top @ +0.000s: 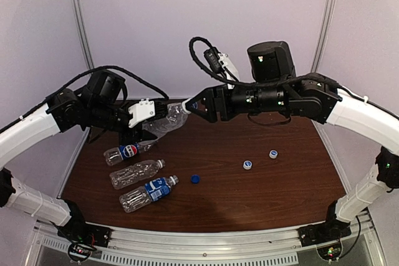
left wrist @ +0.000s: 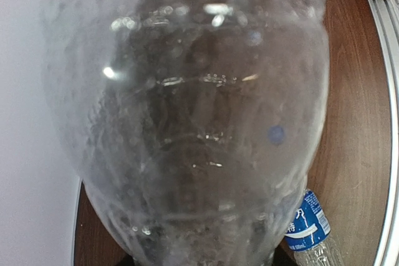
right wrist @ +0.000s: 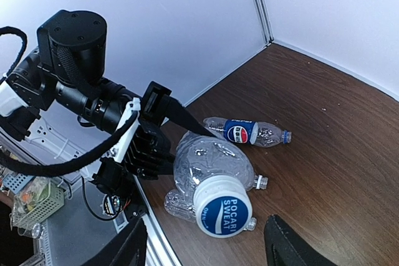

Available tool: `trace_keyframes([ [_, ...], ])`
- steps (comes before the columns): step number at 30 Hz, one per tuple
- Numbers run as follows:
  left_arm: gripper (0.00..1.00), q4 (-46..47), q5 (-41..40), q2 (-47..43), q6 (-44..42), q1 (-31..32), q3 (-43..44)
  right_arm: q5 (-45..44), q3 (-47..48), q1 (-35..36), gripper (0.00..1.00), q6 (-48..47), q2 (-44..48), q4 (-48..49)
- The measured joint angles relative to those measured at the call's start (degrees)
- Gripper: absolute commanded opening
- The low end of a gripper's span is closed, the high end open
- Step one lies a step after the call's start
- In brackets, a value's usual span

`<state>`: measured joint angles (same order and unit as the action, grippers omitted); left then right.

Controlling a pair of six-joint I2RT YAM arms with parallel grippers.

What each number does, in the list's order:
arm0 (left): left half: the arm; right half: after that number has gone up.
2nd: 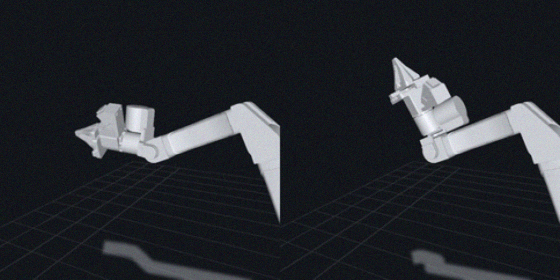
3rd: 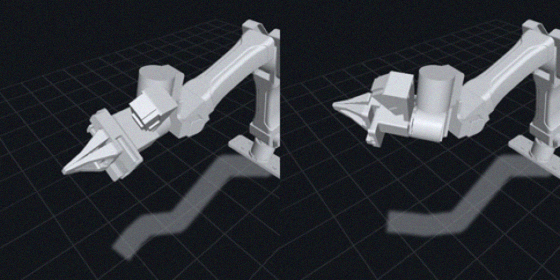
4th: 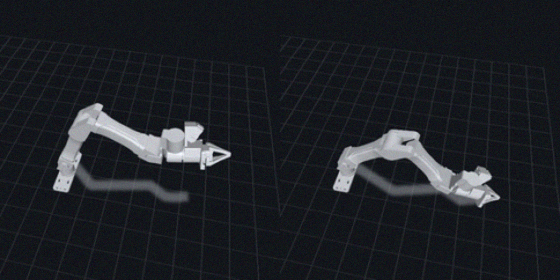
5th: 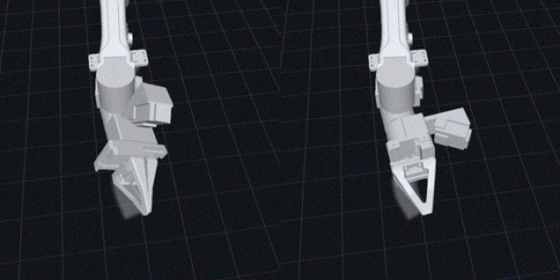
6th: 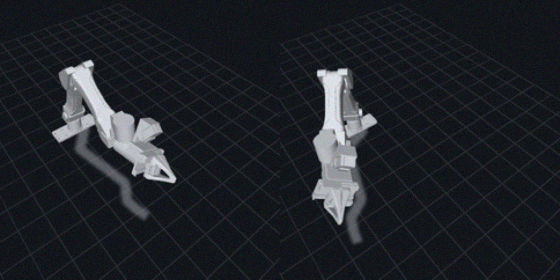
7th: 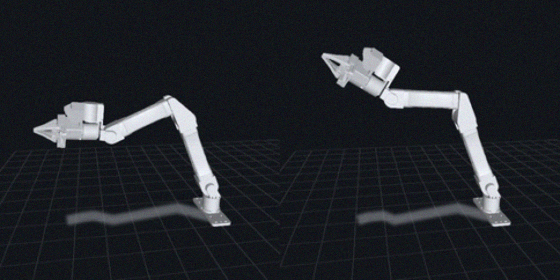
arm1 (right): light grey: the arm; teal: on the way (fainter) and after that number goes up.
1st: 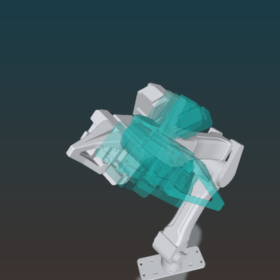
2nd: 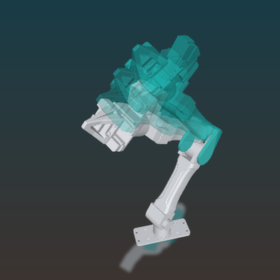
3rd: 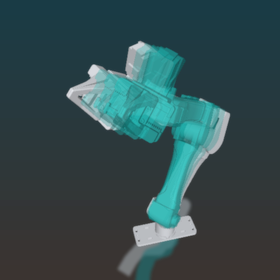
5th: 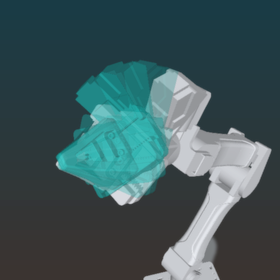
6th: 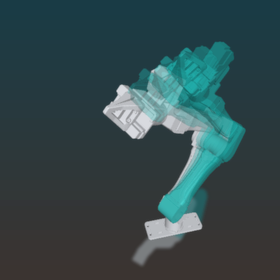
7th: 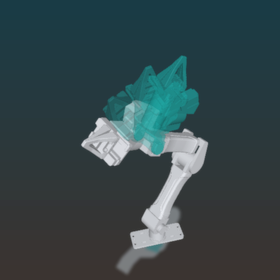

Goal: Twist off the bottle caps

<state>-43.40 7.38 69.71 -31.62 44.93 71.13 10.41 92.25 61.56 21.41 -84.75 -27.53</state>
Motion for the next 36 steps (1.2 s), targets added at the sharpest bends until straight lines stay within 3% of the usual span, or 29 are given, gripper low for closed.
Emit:
trace_keyframes([
  [11, 0.4, 0.0, -0.5, 0.0, -1.0, 0.0, 0.0, 1.5, 0.5, -1.5, 0.59, 1.6, -2.7, 0.3],
  [19, 0.37, 0.0, -0.5, 0.0, -1.3, 0.0, 0.0, 3.2, 0.5, -1.5, 0.19, 2.4, -3.1, 0.8],
  [24, 0.37, 0.0, -0.5, 0.0, -1.7, 0.0, 0.2, 4.2, 0.5, -1.6, 0.09, 0.3, -3.0, 1.0],
  [28, 0.37, -0.8, 0.4, 0.1, -2.4, -0.2, 0.8, 6.3, 0.5, -1.9, 0.0, -6.5, -3.0, 0.9],
  [36, 0.37, -4.9, 6.6, 0.2, -3.9, -0.5, 1.0, 9.6, 0.4, -1.2, 0.0, -35.5, -2.2, -2.9],
])
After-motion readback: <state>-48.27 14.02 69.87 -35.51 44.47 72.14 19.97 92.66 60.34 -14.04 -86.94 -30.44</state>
